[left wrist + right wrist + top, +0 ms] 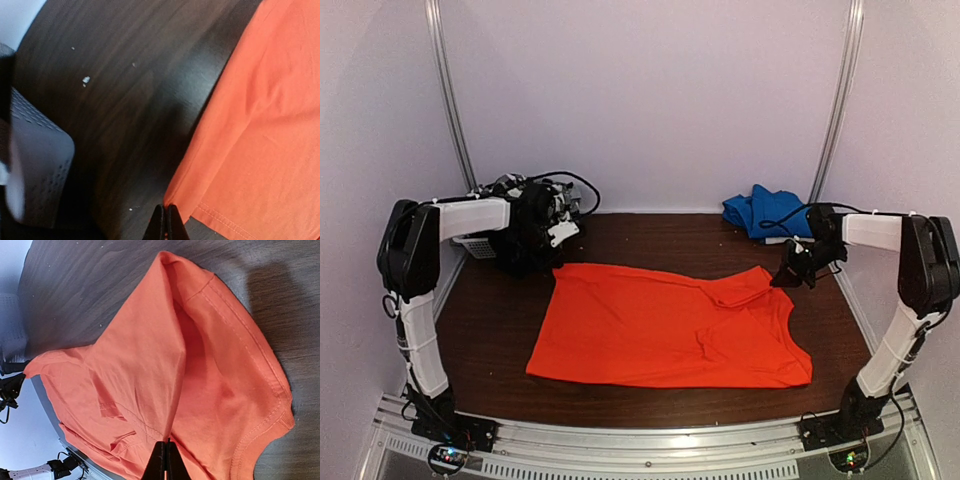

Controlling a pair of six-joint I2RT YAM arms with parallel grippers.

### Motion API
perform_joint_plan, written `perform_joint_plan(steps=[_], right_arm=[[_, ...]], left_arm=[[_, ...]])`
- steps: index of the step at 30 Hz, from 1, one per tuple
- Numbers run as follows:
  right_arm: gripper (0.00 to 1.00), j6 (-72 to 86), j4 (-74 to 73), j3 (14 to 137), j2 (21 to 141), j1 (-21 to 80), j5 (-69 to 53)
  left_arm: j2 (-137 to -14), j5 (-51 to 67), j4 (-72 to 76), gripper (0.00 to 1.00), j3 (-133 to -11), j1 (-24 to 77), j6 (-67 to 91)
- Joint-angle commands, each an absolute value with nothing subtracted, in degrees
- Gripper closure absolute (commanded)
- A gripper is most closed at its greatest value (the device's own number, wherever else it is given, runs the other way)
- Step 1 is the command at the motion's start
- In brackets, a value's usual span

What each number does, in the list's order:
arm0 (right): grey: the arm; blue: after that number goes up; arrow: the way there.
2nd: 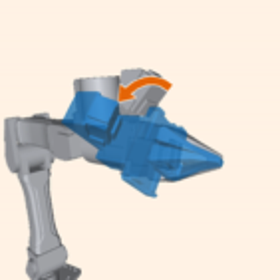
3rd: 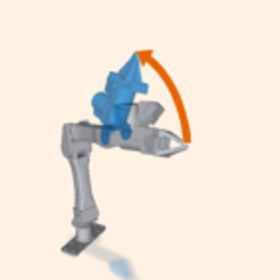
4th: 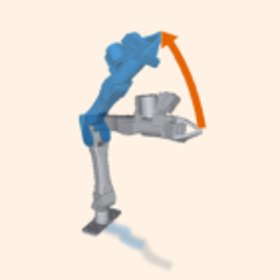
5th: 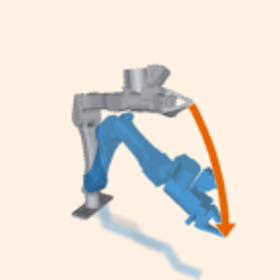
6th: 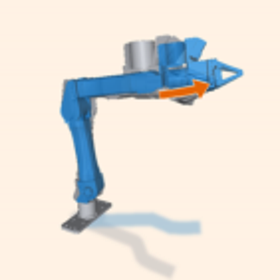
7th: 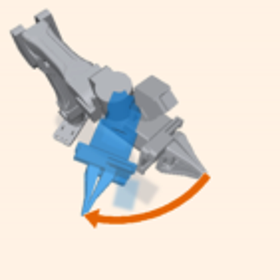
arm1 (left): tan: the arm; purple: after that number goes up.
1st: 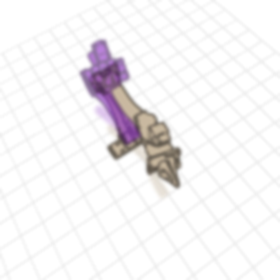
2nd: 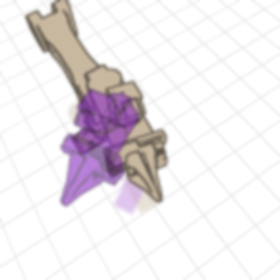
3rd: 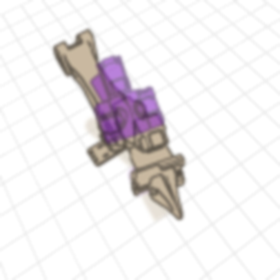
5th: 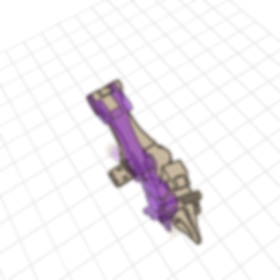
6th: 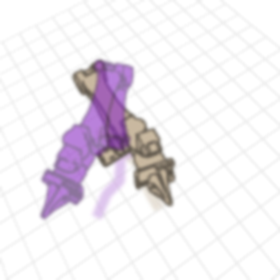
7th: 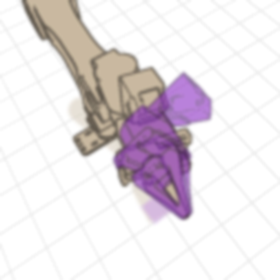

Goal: Fold and stack the mixed laundry pile
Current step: Pick up the 1/3-folded T-shirt from the center of the board, then fold the 1/3-folded T-shirt at the center of the board.

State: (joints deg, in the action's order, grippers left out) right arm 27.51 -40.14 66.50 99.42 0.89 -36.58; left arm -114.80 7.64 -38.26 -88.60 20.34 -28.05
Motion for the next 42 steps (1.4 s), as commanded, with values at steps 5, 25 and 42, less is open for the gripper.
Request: perform_joint_plan(steps=[5, 25, 42], right_arm=[[1.0, 29.46, -43.34, 64.98, 91.81, 0.73, -39.03], [1.0, 40.92, -45.48, 48.14, 68.22, -1.42, -46.79], [1.0, 46.11, -42.63, 34.36, 55.96, -0.67, -49.35]], left_arm=[[-104.2, 4.23, -28.05, 1.0, -76.94, 20.94, -28.85], [-91.92, -5.45, -20.13, 1.0, -60.04, 28.73, -31.64], [-91.71, -3.96, -20.54, 1.0, -53.46, 31.51, -32.74]])
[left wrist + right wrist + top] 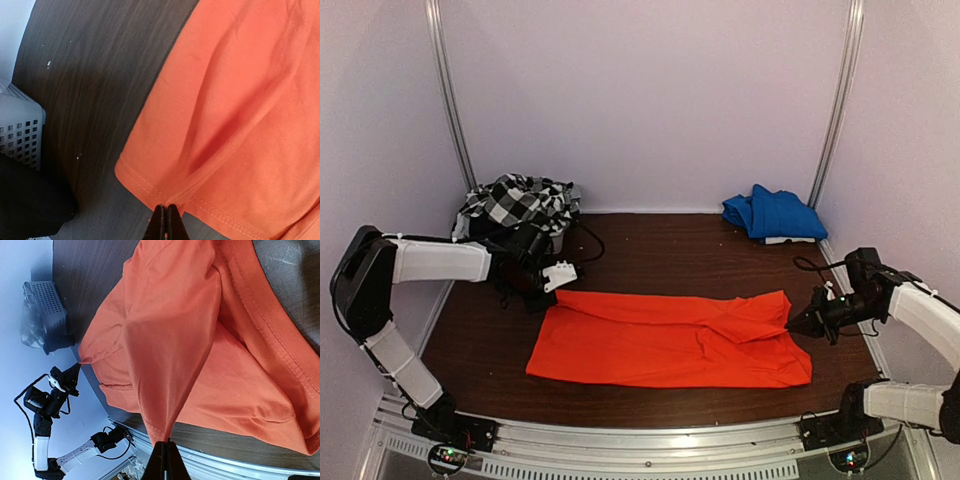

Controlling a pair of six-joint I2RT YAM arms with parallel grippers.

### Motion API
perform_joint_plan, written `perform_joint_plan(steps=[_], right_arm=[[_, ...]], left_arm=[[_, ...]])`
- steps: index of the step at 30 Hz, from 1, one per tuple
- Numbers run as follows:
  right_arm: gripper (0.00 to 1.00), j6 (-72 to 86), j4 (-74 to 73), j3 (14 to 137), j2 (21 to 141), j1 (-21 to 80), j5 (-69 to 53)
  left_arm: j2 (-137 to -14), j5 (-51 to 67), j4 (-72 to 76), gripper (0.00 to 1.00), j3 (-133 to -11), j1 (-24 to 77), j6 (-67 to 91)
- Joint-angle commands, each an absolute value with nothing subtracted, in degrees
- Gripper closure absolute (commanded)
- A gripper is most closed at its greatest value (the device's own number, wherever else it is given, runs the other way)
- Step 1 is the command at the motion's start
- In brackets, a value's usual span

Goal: Fold and stack the mixed laundry pile
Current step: Fold the 1/3-folded T-shirt at the center of the board.

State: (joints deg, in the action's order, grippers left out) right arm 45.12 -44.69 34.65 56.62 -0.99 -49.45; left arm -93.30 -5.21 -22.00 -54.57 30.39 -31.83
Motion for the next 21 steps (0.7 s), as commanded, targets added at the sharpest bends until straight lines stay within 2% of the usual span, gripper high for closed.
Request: perform_joint_plan(steps=[1, 6, 7, 9, 11, 12, 14, 18, 21], right_arm=[[1.0, 46.31, -42.11, 34.51, 56.14, -0.73, -49.17], [1.0, 48.93, -39.46, 35.68, 56.96, -0.7, -50.62], [1.0, 49.73, -38.52, 35.84, 56.95, -0.7, -51.42], [1.0, 50.13, -37.94, 36.26, 57.54, -0.62, -52.23], [1.0, 49.29, -38.27, 36.53, 58.54, -0.62, -52.19], [1.0, 48.96, -38.16, 36.32, 59.0, -0.57, -52.05], [1.0, 49.03, -36.93, 35.47, 59.5, -0.56, -52.16], [1.0, 52.94, -28.19, 33.35, 61.81, -0.57, -51.89], [1.0, 55.89, -20.09, 34.09, 66.55, -0.53, -50.91]], left_arm=[[-91.97, -3.8, -20.51, 1.0, -53.4, 31.81, -32.7], [-93.74, -5.57, -22.31, 1.0, -55.53, 32.71, -30.91], [-93.2, -4.95, -23.08, 0.97, -56.64, 32.74, -30.07], [-91.13, -2.16, -24.24, 0.84, -59.83, 32.89, -26.98], [-88.16, 2.45, -22.75, 0.61, -61.95, 34.43, -23.08], [-86.56, 3.15, -20.64, 0.53, -62.26, 36.15, -20.96], [-84.83, 5.02, -14.73, 0.44, -62.63, 39.98, -16.27], [-90.62, 5.98, -7.19, 0.44, -66.05, 48.67, -6.72], [-98.31, 2.29, -3.3, 0.44, -70.28, 56.29, -4.8]])
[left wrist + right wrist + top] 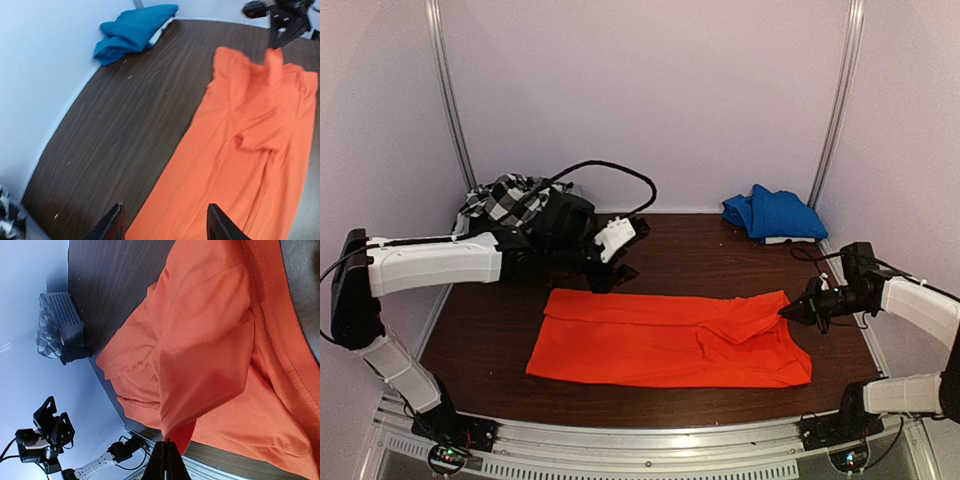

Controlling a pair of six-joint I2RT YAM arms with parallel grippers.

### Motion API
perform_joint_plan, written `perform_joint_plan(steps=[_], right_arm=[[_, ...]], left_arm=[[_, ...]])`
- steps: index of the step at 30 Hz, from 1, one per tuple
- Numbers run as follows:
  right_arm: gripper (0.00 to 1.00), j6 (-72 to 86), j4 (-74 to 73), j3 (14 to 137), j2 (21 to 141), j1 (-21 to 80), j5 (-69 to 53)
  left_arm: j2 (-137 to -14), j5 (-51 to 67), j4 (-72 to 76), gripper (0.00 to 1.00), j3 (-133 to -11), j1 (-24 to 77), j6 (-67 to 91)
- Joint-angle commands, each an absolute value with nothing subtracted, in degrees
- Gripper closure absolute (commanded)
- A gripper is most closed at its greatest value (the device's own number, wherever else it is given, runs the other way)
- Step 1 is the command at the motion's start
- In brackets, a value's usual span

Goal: Fold and stack the mixed laundry pile
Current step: Fold the 1/3-folded T-shirt at the center of the board.

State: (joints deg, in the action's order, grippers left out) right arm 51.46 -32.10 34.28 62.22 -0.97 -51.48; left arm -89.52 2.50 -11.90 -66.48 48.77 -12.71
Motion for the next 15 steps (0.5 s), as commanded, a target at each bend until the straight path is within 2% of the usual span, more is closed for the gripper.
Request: perform_joint_plan(steps=[1, 5, 10, 15], right_arm=[[1.0, 56.43, -17.87, 35.0, 68.52, -0.53, -50.48], [1.0, 55.09, -12.47, 39.9, 77.2, -0.69, -47.84], [1.0, 53.53, -7.29, 44.97, 88.26, -1.07, -45.88], [1.0, 52.81, -5.61, 48.78, 94.5, -1.28, -44.28]], left_arm=[[-101.09, 1.22, -3.26, 0.43, -72.48, 58.24, -4.1], [-109.98, -0.13, -2.34, 0.43, -80.95, 62.87, -0.94], [-115.03, -2.97, -0.27, 0.42, -85.71, 64.39, -0.18], [-119.57, -3.72, -0.35, 0.39, -90.64, 65.1, -0.18]])
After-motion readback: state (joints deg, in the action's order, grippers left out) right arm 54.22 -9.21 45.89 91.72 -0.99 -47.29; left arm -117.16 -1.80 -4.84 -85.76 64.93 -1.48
